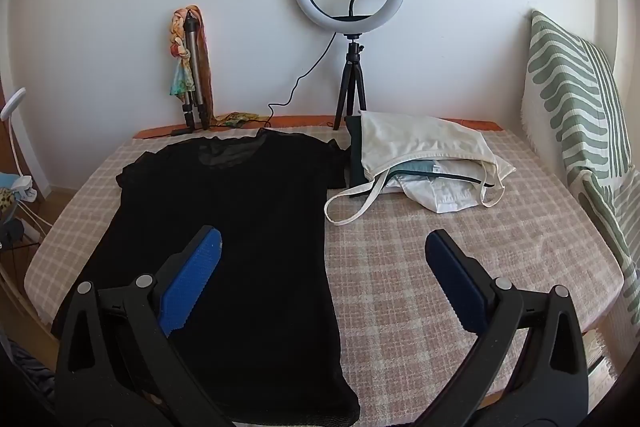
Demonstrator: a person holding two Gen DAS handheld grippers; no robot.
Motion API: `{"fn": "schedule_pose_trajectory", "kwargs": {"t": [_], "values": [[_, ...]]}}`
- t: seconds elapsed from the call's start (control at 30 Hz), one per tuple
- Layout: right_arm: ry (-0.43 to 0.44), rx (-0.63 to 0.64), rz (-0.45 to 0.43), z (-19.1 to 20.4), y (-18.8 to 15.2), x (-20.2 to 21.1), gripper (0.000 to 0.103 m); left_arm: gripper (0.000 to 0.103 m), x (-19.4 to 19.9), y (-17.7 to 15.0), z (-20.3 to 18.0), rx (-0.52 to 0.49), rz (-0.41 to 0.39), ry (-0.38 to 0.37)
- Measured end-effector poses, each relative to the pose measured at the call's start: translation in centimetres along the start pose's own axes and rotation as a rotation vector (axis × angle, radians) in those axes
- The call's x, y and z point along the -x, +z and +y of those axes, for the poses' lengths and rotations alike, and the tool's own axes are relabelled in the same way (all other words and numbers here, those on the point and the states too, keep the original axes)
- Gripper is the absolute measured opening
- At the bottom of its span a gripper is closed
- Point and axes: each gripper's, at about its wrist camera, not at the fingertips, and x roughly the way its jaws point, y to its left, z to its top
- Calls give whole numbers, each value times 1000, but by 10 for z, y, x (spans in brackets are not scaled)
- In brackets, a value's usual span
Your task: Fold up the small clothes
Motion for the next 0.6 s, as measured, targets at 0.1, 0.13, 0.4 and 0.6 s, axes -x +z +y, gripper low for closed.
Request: {"fn": "schedule_pose_trajectory", "kwargs": {"t": [0.1, 0.13, 0.4, 0.6], "values": [[-1, 0, 0, 0, 0, 0, 103, 103, 0, 0, -1, -1, 0, 0], [-2, 0, 0, 0, 1, 0, 103, 103, 0, -1, -1, 0, -3, 2], [0, -1, -1, 1, 1, 1, 103, 103, 2, -1, -1, -5, -8, -1], [-1, -2, 1, 2, 1, 0, 103, 103, 2, 0, -2, -4, -8, -1]]}}
